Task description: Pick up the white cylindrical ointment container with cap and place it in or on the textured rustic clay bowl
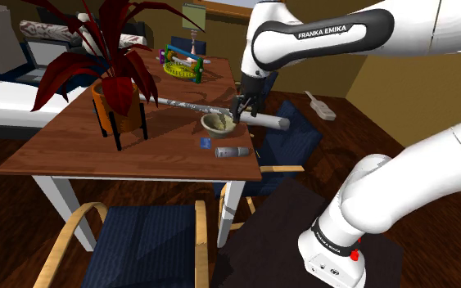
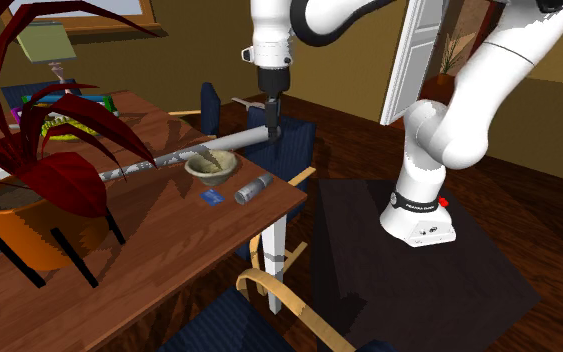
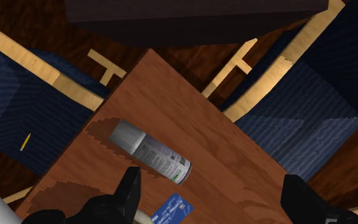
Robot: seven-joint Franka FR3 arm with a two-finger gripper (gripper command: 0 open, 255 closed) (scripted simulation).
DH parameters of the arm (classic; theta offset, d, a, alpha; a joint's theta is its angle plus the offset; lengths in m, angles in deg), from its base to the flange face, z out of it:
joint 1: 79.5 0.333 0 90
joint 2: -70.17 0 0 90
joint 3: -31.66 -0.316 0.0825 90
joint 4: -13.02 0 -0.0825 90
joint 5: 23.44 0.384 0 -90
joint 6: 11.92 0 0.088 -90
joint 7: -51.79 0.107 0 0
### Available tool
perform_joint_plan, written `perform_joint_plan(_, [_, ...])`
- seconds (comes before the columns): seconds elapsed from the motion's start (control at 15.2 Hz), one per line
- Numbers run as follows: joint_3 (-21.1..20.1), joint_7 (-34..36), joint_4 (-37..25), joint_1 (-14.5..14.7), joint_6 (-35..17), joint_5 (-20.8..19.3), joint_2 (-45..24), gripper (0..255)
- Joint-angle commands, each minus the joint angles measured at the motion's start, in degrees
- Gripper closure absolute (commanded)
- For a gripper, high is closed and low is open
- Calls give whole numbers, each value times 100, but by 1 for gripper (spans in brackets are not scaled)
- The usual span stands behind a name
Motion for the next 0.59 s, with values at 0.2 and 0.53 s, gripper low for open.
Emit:
perform_joint_plan(0.2, [-25, 89, -452, 17, -697, 8, -1136, 0])
perform_joint_plan(0.53, [-39, 173, -1069, 28, -1207, 8, -2257, 0])
